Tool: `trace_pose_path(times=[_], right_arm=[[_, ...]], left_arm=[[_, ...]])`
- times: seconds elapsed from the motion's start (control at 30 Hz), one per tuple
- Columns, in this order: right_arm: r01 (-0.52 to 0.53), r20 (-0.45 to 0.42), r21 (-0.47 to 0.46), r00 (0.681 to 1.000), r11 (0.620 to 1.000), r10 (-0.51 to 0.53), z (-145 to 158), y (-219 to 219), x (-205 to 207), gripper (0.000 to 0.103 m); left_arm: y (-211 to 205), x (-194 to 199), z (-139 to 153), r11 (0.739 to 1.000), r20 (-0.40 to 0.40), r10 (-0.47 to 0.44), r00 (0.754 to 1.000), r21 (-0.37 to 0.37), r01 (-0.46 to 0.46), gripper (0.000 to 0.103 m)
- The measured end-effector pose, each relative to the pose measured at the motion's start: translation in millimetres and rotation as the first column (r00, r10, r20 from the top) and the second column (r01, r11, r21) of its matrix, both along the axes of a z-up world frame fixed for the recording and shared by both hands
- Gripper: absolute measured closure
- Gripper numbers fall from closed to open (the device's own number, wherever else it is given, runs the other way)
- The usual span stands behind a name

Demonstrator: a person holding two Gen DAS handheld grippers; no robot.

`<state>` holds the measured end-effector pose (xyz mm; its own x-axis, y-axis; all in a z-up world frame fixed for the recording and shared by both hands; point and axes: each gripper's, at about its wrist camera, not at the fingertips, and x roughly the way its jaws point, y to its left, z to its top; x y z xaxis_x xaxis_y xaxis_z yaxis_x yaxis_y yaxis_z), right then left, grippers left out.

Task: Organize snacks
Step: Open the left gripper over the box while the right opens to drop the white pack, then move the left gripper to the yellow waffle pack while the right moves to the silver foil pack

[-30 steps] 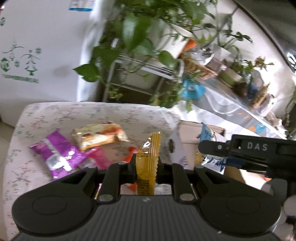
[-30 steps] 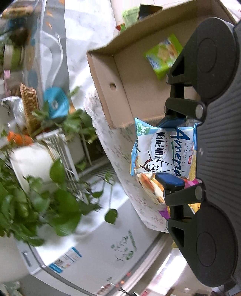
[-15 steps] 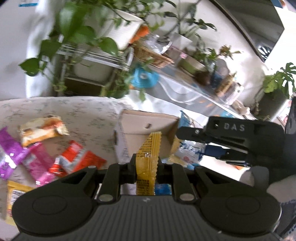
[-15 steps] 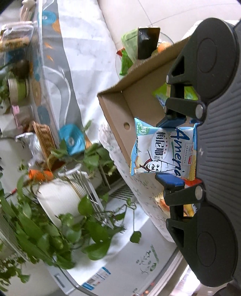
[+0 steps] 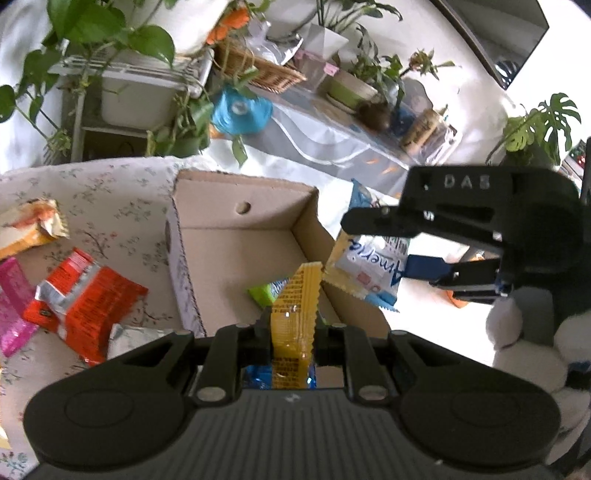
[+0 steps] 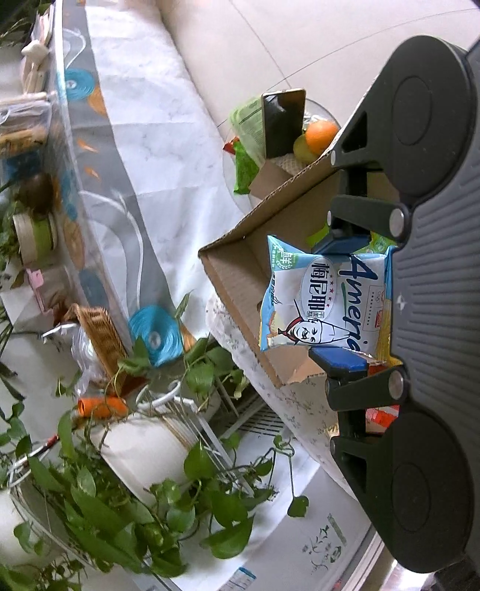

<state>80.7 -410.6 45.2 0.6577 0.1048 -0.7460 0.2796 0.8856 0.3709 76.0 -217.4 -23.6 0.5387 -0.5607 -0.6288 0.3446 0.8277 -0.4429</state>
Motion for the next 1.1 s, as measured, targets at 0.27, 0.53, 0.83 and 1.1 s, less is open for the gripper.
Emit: trace_pose_path(times=[0.27,0.53,0.83,1.1], right_arm=[[0.015,-0.011,0.034,1.0,0.999,-0.015,-3,0,1,0.033],[-0.093,0.025,0.066,0.996,0.994,0.091,-1,15,2,0.03],[-0.249,0.034,0.113,0.968,0.962,0.247,-6,45,6,0.03],[-0.342,-0.044,0.258,0.93,0.903,0.365,-23,63,-1,0.03]], left_arm=[[3,-19,11,0.999,0.056,0.002,0.998,0.036,-0.004,0.025],[58,-24,29,0.987,-0.006,0.112,0.994,0.116,-0.111,0.009],[122,-24,30,0.955,-0.119,0.254,0.96,0.187,-0.23,0.009],[159,-45,30,0.941,-0.076,0.288,0.955,0.207,-0.268,0.008]])
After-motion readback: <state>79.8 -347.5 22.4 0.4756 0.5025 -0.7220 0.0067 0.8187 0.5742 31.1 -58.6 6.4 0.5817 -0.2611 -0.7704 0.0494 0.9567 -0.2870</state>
